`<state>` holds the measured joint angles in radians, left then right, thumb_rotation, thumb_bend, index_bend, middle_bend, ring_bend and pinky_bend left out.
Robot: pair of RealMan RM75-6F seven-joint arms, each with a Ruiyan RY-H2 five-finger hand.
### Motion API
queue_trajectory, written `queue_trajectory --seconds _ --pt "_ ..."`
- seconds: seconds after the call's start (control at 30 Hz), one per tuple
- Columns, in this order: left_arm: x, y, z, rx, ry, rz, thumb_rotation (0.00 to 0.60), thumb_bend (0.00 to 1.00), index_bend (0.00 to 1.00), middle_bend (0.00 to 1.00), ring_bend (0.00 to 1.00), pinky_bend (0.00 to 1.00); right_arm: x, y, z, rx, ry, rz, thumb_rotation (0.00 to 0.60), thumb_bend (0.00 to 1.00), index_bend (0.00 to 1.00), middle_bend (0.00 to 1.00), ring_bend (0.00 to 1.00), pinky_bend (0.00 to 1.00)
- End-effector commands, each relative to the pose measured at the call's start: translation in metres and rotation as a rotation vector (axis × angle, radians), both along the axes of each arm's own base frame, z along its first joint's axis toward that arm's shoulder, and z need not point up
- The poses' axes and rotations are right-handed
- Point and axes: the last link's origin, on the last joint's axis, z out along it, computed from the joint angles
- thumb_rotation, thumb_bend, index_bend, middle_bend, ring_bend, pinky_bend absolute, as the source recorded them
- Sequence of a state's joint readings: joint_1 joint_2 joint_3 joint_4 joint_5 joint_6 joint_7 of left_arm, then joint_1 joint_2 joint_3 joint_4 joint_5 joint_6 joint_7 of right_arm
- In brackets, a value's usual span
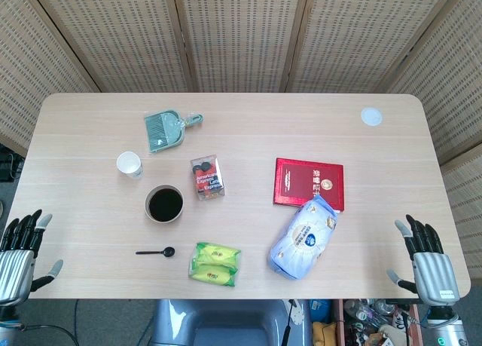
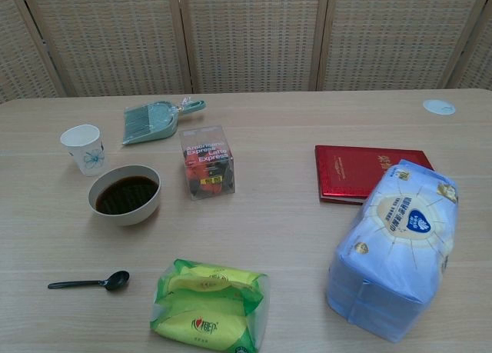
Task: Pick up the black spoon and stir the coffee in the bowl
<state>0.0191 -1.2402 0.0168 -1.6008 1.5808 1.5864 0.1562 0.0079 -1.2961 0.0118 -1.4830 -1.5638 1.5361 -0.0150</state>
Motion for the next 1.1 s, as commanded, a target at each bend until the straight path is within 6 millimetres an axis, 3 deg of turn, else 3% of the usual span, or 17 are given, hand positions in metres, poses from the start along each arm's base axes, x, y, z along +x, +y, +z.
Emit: queue_trajectory --seconds 0.03,0.93,1.03,1.1 --pt "0.002 -0.001 -0.001 0.002 0.003 -0.012 0.600 0.29 0.00 0.00 0.00 0.00 0.000 0.000 0.000 -0.001 0.000 0.000 0.600 0.24 0.07 0.02 0.00 0.00" --pt "0.013 0.006 -0.015 -0.086 -0.001 -0.062 0.600 0.29 0.00 0.00 0.00 0.00 -0.002 0.004 0.002 -0.011 -0.002 -0.007 0.600 0.24 0.07 0.02 0.00 0.00" --pt "0.019 0.007 -0.022 -0.129 0.012 -0.089 0.600 0.29 0.00 0.05 0.02 0.10 -0.002 0.004 0.002 -0.011 -0.003 -0.006 0.600 0.24 0.07 0.02 0.00 0.00" --pt "0.023 0.010 -0.028 -0.168 0.030 -0.109 0.600 0.29 0.03 0.13 0.08 0.27 -0.002 0.004 0.002 -0.010 -0.003 -0.007 0.600 0.24 0.07 0.02 0.00 0.00"
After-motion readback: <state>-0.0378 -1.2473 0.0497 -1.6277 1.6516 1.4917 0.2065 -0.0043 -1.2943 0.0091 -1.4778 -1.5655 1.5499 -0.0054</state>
